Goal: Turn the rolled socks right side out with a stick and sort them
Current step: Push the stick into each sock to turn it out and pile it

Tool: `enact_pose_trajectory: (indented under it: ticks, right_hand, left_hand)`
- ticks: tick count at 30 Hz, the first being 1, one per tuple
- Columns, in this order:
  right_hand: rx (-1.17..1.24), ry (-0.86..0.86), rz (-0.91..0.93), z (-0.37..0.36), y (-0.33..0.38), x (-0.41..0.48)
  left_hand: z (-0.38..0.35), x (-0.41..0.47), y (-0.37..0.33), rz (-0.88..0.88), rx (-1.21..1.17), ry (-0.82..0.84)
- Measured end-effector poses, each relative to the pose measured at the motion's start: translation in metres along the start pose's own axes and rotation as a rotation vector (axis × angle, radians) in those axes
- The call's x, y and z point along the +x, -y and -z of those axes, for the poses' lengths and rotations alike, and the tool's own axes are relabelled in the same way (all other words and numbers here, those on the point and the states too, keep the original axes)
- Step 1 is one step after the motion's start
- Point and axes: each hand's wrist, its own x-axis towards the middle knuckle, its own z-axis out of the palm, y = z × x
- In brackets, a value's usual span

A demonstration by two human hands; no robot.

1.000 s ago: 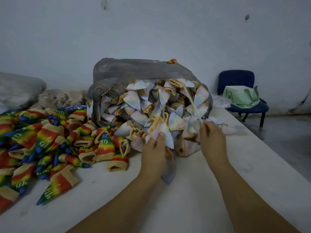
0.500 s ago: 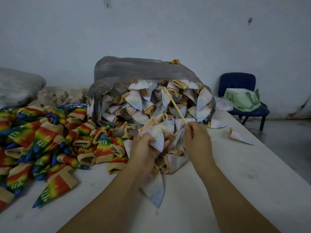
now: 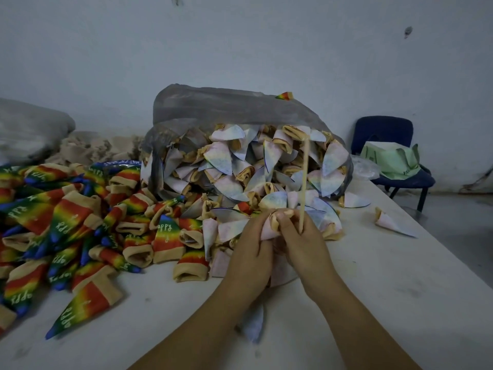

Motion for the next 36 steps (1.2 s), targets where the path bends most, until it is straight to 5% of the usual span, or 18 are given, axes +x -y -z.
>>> enact_pose_trajectory:
  ticks: [4, 8, 13, 20, 26, 36]
  right_hand:
    - [0.032, -0.077, 0.005, 0.006, 0.005, 0.004]
    - [-0.009, -0.107, 0.096, 0.012, 0.009, 0.003]
    - [-0.110, -0.030, 0.127, 0.004, 0.007, -0.002]
    - [-0.118, -0.057, 0.122, -0.001, 0.005, -0.002]
    - [-0.048, -0.065, 0.046, -0.002, 0.001, 0.001]
    - [0.378, 0.107, -0.170, -0.007, 0.013, -0.004]
  left_hand:
    - [0.003, -0.002, -0.003, 0.004, 0.135, 0.045]
    - [0.008, 0.001, -0.010, -0.040, 0.281, -0.090]
    - [0.009, 0.001, -0.007, 0.035, 0.219, -0.025]
    - [0.009, 0.008, -0.004, 0.452, -0.364, -0.147]
    - [0.010, 0.016, -0.011, 0.580, -0.860, -0.085]
    - [0.014, 0.018, -0.017, 0.629, -1.079, 0.075]
